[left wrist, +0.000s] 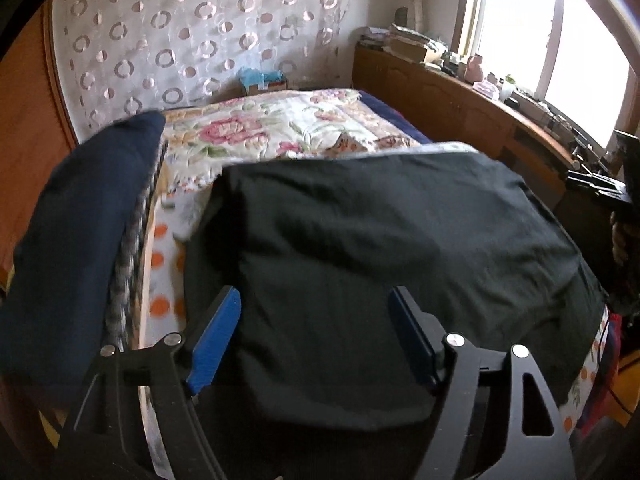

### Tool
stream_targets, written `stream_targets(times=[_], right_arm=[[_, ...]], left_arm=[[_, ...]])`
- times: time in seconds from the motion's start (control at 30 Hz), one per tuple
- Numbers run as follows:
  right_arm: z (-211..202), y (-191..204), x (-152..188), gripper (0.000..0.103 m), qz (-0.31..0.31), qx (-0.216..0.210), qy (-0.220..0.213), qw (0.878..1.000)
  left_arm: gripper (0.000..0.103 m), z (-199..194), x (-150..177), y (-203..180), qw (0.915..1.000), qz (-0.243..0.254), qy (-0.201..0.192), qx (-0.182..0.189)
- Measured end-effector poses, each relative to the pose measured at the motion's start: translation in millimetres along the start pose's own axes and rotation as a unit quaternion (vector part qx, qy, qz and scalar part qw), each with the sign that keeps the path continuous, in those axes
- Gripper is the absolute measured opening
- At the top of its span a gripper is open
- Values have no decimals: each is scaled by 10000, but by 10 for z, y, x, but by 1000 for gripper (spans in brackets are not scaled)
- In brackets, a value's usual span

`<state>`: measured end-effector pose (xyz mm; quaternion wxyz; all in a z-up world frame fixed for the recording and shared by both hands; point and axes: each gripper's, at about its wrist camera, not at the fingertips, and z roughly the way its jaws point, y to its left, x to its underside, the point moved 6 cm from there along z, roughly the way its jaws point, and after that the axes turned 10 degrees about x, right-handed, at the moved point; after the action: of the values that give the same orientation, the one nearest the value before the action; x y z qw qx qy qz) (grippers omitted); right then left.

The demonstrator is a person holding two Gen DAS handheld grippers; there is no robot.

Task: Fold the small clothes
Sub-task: 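Lower the hem over the collar and open both grippers, then grasp the folded shirt edge with both grippers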

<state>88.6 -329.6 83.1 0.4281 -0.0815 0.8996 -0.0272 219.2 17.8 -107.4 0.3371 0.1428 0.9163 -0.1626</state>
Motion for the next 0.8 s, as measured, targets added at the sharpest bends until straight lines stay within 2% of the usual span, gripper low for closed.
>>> stream_targets(times=[0.23, 0.43, 0.57, 0.8], right_arm=[[-155, -46, 554, 47, 123, 93, 489, 9987], [-259, -71, 781, 47, 272, 40, 708, 9971], [-327, -100, 773, 47, 298, 97, 590, 9978], [-284, -63, 863, 47, 181, 204, 474, 9985]], left_arm=[[77, 1, 323, 18, 9996, -182, 202, -85], [77, 31, 525, 83, 9988, -275, 312, -262], [77, 92, 644, 133, 9979, -363, 407, -345], [80, 94, 685, 151, 9984, -225, 264, -455]])
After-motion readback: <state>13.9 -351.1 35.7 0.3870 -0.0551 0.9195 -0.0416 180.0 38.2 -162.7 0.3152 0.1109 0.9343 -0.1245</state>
